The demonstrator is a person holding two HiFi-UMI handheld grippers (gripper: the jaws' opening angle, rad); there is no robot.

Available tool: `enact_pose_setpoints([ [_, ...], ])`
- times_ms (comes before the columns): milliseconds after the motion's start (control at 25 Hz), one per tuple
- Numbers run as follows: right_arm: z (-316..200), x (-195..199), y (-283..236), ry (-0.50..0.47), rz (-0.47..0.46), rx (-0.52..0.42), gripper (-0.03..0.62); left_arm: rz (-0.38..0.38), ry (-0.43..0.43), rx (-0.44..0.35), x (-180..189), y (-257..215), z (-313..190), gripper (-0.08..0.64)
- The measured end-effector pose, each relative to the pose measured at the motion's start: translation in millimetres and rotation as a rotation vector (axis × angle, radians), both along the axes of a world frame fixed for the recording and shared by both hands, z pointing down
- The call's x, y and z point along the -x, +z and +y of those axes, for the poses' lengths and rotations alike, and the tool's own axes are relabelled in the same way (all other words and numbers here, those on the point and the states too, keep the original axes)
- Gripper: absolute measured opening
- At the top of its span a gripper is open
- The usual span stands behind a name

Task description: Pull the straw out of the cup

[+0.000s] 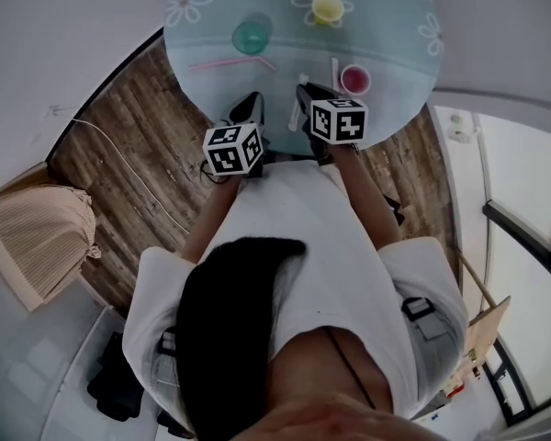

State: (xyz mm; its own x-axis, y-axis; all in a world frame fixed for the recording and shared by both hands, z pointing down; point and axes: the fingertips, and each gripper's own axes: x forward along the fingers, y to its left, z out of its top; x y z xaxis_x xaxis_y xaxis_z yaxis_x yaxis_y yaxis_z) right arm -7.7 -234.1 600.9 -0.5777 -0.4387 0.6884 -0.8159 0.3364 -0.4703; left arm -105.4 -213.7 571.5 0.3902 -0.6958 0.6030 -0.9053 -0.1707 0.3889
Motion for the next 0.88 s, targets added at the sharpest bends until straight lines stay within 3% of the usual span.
enact_pose_setpoints([
  [280,-13,2,16,0.031,0.077,0.019,0.063,-0.004,0.003,0.018,17,4,-5,0.01],
  [880,-24,20,46,0.032,0.151,0.072,0.063,0.015,0.061,0.034,30,6,-24,0.009],
])
